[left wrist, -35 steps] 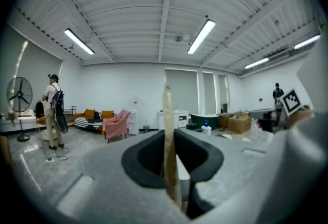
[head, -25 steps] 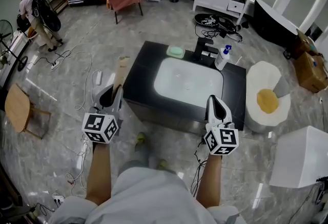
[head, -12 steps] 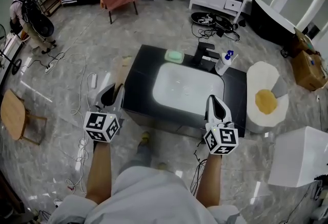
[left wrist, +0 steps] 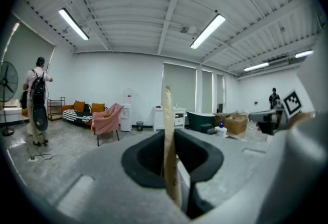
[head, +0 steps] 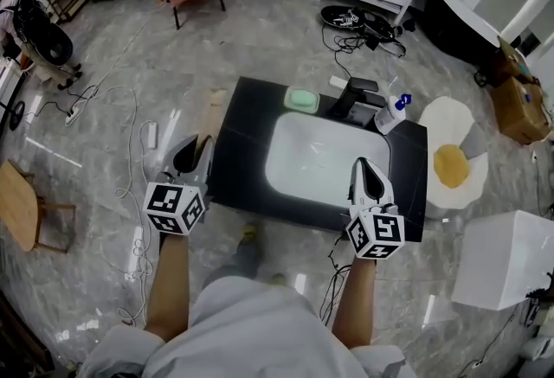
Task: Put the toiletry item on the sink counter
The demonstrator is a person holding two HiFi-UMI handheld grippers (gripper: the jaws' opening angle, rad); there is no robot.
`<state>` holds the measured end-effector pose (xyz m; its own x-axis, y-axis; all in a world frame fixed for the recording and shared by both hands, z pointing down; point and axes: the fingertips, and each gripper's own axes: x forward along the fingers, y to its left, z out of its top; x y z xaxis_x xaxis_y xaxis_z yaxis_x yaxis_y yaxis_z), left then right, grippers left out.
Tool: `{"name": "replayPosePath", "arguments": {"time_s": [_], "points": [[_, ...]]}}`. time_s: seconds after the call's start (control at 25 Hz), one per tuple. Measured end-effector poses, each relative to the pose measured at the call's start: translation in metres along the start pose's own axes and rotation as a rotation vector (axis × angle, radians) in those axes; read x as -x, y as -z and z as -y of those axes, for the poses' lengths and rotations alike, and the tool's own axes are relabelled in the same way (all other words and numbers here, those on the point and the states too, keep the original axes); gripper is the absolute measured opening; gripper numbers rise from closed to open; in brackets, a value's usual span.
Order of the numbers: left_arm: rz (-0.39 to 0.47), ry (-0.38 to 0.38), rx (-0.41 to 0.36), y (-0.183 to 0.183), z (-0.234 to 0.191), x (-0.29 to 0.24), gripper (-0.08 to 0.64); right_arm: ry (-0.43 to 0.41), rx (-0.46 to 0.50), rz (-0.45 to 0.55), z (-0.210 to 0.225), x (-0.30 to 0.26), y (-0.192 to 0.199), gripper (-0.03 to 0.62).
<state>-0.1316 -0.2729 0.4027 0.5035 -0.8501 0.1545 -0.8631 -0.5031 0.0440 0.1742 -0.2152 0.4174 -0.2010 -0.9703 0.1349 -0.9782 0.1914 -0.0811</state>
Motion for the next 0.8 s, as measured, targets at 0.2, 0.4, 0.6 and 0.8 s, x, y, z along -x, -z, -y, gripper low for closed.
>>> {"name": "replayPosePath", "arguments": {"time_s": [0.2, 0.4, 0.6, 0.8], "points": [[-0.037, 0.029, 0.030, 0.008, -0.038, -0.031, 0.049, 0.016, 0.018, -0.055, -0.015, -0.041, 0.004, 0.003], [-0.065, 0.056, 0.060, 0.022, -0.065, -0.059, 0.049, 0.034, 0.023, -0.075, -0.025, -0.075, 0.011, 0.003], [-0.079, 0.091, 0.069, 0.028, -0.075, -0.071, 0.050, 0.028, 0.030, -0.100, -0.043, -0.094, 0.019, 0.003], [-0.088, 0.081, 0.083, 0.028, -0.083, -0.078, 0.049, 0.027, 0.028, -0.099, -0.046, -0.103, 0.013, 0.003]]}}
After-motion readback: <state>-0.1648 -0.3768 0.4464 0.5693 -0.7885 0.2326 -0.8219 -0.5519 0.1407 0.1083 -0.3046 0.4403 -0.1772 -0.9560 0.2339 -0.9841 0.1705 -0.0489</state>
